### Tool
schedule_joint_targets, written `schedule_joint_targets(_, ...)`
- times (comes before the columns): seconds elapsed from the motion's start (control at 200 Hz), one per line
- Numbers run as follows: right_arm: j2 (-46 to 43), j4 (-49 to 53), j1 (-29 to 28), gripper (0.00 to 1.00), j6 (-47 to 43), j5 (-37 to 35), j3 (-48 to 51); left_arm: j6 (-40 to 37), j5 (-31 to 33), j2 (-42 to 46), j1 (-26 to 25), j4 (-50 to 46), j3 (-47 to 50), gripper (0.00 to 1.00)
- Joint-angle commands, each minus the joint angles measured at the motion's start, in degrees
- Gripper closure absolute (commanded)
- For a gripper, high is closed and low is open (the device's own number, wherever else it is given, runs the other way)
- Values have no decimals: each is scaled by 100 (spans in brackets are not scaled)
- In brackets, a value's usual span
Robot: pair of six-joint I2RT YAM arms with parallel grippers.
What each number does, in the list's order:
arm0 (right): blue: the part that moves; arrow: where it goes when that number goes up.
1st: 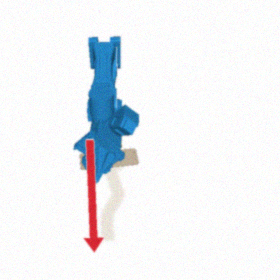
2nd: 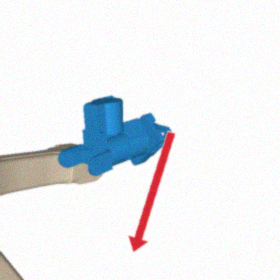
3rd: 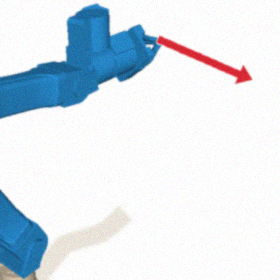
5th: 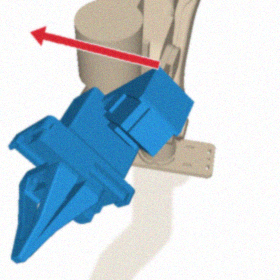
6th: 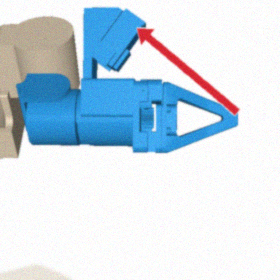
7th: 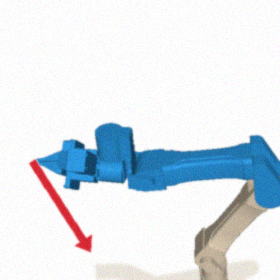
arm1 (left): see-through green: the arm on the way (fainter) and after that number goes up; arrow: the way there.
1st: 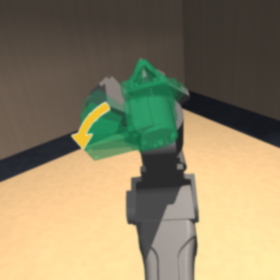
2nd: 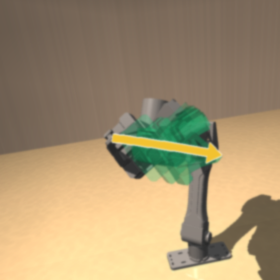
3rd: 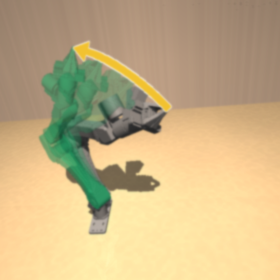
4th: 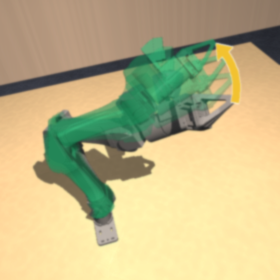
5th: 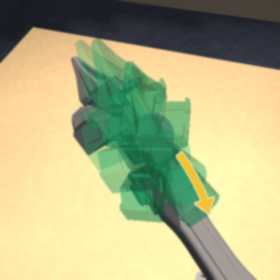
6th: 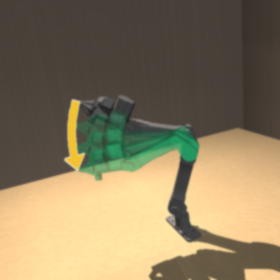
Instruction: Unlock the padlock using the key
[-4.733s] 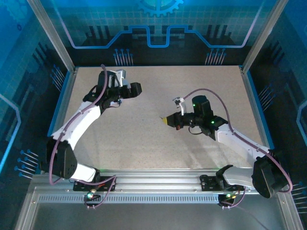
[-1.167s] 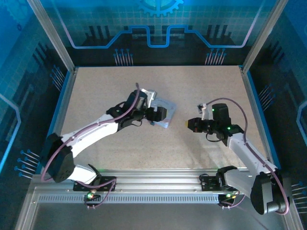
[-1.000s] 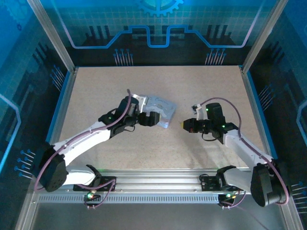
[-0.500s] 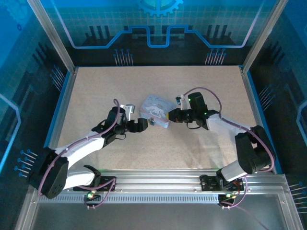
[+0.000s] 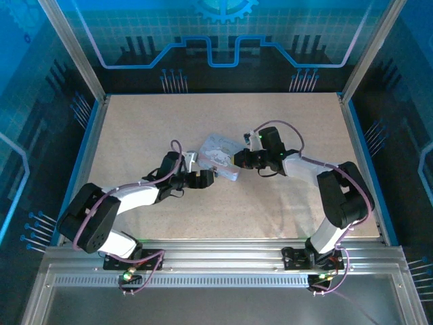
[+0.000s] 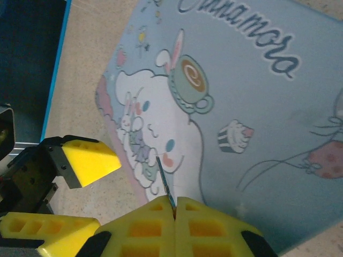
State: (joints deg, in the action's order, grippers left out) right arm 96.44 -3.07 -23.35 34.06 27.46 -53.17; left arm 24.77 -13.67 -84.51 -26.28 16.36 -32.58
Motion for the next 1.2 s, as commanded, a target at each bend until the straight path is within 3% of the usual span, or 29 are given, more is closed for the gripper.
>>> schedule_joint_targets(0.0,135,154,-42,100,-140,-86,-136,-290,-142,-172,19,236,-203,16)
schedule_joint_targets(0.69,120,465,-47,100,-231,-364,181,-1159,202,-1129,-236,841,-607,24)
schedule_joint_targets(0.965,76,483,-51,100,-258,-396,205,-1343,146,-1523,-254,1017,-791,27)
schedule_joint_targets(1.196,85,474,-54,100,-263,-402,219,-1214,-93,-1724,-252,1101,-864,35)
